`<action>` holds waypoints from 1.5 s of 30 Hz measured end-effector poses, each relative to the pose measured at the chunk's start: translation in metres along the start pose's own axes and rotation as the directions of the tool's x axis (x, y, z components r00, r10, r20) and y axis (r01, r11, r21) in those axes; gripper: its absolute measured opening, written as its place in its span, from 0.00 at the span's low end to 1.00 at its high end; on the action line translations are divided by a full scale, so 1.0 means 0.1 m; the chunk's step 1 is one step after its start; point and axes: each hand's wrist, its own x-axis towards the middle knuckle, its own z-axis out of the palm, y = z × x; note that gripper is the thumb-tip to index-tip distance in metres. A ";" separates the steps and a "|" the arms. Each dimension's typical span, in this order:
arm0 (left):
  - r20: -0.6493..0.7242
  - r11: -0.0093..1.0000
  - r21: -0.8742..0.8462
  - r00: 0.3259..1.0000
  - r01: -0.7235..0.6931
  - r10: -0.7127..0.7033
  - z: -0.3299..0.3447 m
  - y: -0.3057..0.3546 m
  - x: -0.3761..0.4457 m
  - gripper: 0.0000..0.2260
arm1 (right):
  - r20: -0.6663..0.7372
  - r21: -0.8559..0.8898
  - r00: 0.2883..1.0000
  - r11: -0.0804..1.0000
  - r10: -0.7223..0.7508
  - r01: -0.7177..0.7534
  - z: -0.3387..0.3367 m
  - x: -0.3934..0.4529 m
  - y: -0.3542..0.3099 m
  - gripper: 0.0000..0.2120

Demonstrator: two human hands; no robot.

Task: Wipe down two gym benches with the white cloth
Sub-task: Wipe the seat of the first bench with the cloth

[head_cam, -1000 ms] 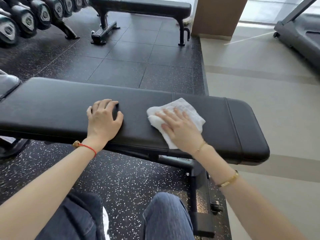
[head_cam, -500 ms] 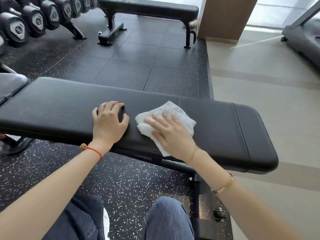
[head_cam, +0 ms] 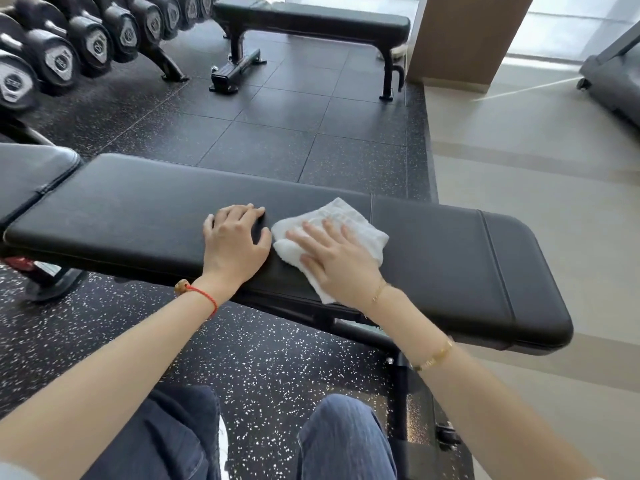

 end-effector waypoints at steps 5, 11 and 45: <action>0.079 0.992 -0.035 0.990 -0.117 0.120 -0.15 -0.20 0.08 0.18 | 0.022 0.040 0.994 0.993 0.107 -0.108 -0.03 0.05 0.32 0.22; -0.022 0.998 0.056 1.000 0.019 -0.018 -0.21 -0.55 0.09 0.19 | 0.063 -0.017 0.953 0.955 0.297 -0.297 -0.08 0.90 0.27 0.23; -0.060 0.997 0.032 0.996 0.066 -0.064 -0.17 -0.58 0.06 0.19 | 0.022 -0.083 0.954 0.952 0.298 -0.295 -0.06 0.59 0.40 0.23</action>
